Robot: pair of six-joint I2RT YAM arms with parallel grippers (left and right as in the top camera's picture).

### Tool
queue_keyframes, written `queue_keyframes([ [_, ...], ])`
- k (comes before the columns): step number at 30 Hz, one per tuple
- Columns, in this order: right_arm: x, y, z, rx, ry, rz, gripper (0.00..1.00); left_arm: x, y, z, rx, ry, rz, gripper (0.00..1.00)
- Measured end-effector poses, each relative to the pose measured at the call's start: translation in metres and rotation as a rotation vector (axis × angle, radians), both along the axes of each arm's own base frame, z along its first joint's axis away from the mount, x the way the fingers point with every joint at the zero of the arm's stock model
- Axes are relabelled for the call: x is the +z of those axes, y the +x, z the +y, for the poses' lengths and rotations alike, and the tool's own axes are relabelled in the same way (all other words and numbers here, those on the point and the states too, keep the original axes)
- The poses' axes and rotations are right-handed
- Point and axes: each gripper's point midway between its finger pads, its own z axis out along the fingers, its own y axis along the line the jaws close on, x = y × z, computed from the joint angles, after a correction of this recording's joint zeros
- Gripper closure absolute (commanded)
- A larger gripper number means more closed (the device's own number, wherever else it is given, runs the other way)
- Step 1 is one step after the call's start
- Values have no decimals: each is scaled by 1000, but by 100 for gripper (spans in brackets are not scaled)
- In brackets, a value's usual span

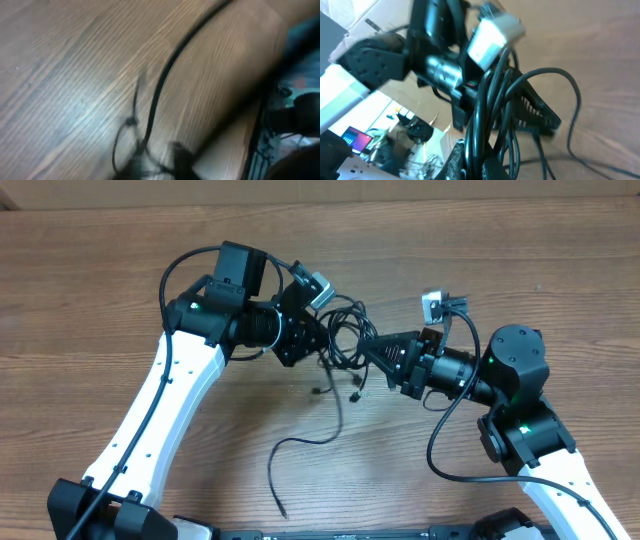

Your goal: Untangle cables

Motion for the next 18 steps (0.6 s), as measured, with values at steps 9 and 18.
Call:
queue_keyframes([
  [9,-90,-25,-17,-54,-197,436,96,3,24,10,67,20,-79,96],
  [18,-155,-38,-68,-302,-492,649,72,34,67,33,221,-89,-166,96],
])
